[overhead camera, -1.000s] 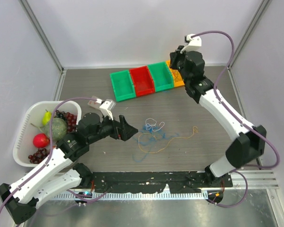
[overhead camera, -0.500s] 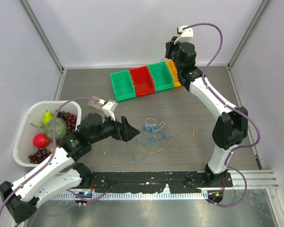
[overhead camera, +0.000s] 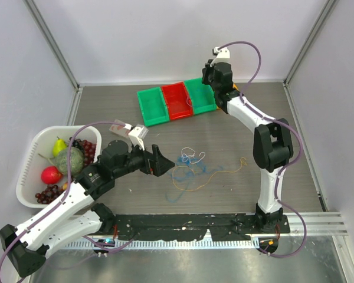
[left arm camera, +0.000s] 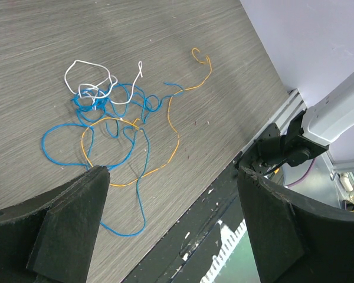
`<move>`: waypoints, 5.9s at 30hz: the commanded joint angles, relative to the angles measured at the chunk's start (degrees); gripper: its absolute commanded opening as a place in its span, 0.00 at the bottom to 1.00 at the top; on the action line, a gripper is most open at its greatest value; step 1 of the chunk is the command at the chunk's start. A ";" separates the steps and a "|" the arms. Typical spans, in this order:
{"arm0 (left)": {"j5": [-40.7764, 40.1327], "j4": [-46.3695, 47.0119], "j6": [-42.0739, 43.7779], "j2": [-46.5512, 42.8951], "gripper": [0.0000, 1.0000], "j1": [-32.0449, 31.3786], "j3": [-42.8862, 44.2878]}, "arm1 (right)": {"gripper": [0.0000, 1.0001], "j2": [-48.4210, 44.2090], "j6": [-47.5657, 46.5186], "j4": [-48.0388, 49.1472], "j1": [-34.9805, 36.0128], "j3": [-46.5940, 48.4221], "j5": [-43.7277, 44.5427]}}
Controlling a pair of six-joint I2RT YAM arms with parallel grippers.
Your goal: Untangle the cables
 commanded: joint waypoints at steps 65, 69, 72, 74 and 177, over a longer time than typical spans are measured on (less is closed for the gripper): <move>-3.54 1.39 -8.98 0.64 0.85 0.29 -5.87 | 0.67 -6.22 9.47 -46.09 0.73 9.25 2.17; -1.87 6.65 -11.97 4.32 0.72 0.29 -9.91 | 0.65 -23.97 13.87 -33.96 6.61 -16.61 -3.56; -0.81 11.66 -13.73 10.29 0.63 0.29 -12.47 | 0.64 -34.55 15.64 -26.93 13.98 -33.72 -4.97; 0.06 13.43 -13.30 14.77 0.57 0.29 -12.38 | 0.64 -41.68 15.64 -25.51 18.46 -41.12 -5.94; -14.43 9.83 -12.94 24.03 0.05 -4.72 -6.49 | 0.65 -41.18 25.15 -6.17 24.29 -62.80 -19.39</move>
